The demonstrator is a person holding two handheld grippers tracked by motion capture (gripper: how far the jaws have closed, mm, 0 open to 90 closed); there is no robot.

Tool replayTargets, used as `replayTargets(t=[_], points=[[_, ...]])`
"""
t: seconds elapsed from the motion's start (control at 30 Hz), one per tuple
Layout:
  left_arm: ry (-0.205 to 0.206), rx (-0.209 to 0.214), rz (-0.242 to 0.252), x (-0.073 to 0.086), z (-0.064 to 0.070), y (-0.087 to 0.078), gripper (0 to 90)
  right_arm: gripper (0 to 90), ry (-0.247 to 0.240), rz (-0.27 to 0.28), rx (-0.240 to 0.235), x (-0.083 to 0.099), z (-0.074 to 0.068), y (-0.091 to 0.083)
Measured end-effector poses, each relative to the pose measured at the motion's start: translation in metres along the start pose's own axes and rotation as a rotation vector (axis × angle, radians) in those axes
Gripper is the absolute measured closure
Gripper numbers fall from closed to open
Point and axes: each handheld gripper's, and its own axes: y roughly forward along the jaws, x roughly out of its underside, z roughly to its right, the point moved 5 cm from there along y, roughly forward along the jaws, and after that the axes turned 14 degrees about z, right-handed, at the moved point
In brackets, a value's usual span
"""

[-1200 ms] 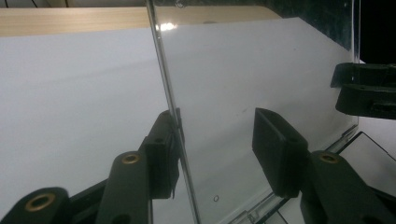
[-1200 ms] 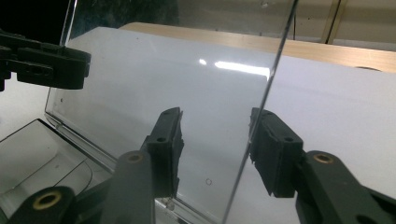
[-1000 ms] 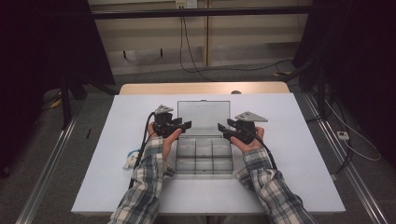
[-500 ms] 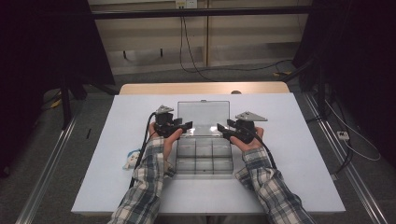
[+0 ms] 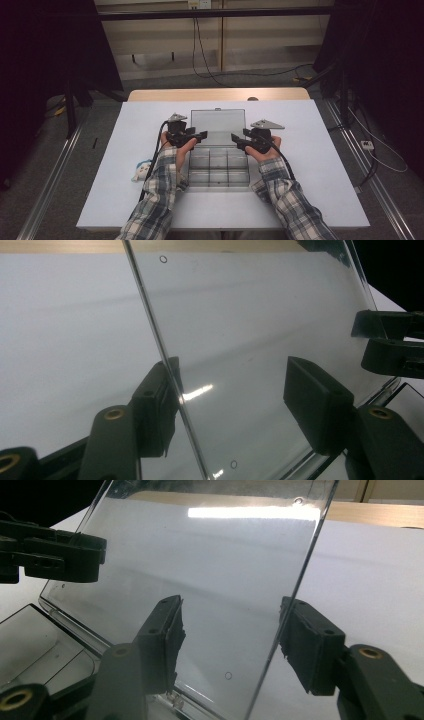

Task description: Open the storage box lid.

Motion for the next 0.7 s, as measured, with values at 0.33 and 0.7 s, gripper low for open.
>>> replayTargets(t=[0.33,0.7], points=[[-0.013,-0.001,-0.007,0.0029,-0.0009,0.0026,37.0,40.2,0.012,-0.014,0.0,0.0027,0.0002,0.0009],[-0.018,-0.003,-0.018,0.0051,-0.0016,0.0035,35.2,38.2,0.035,-0.026,-0.004,0.0054,0.0002,0.0021]])
